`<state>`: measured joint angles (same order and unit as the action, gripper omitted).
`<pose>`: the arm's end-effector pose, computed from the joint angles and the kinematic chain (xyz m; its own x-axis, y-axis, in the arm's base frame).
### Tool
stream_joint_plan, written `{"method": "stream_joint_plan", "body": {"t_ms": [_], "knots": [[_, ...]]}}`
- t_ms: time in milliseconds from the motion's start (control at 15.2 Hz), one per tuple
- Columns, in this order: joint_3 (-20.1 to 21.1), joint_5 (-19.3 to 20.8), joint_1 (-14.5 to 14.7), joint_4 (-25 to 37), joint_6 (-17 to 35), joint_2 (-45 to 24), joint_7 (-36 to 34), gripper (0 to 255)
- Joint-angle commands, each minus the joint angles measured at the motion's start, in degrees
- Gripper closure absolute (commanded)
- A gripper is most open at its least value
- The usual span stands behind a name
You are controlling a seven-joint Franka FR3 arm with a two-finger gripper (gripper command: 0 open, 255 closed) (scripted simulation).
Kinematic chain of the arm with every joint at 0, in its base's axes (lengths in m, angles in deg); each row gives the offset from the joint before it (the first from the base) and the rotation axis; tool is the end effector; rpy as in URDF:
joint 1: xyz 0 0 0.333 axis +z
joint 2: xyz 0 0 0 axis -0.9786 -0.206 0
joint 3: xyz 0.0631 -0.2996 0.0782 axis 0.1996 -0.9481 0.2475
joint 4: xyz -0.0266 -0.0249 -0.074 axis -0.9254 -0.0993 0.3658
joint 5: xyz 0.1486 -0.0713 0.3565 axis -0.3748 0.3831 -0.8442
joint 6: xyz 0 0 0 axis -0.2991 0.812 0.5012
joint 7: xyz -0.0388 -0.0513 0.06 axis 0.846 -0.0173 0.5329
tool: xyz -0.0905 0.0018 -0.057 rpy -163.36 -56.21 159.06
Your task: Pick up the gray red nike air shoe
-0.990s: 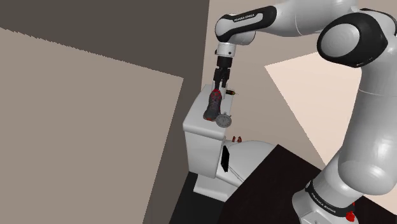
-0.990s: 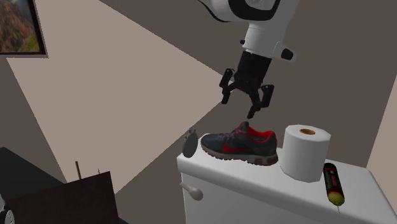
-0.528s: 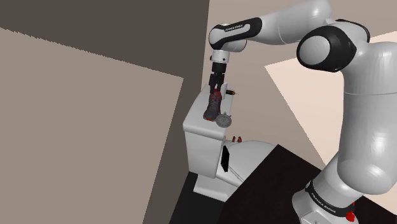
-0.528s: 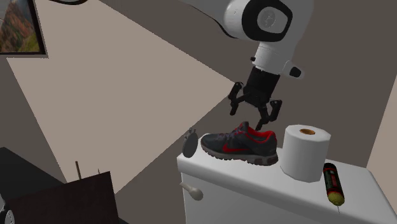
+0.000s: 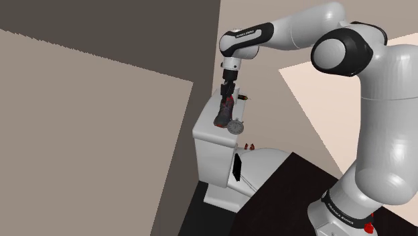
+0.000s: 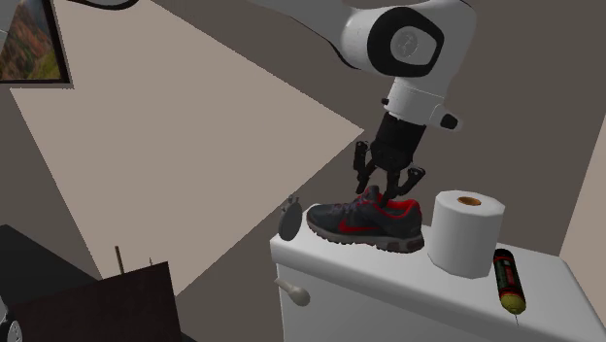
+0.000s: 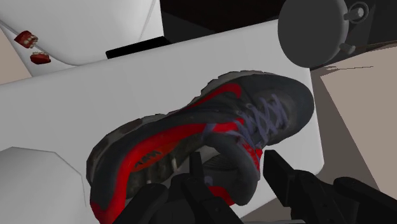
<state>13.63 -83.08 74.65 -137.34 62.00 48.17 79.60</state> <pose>0.6553 -0.1020 0.3660 0.9511 0.2899 -0.1067 0.2521 -0.9281 -0.2739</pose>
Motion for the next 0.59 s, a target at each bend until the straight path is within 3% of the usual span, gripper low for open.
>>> {"method": "stream_joint_plan", "body": {"t_ms": [0, 528], "knots": [[0.04, -0.01, 0.04, -0.1, 0.04, -0.08, 0.01, 255], [-0.02, 0.16, -0.03, 1.65, -2.12, 0.39, -0.46, 255]]}}
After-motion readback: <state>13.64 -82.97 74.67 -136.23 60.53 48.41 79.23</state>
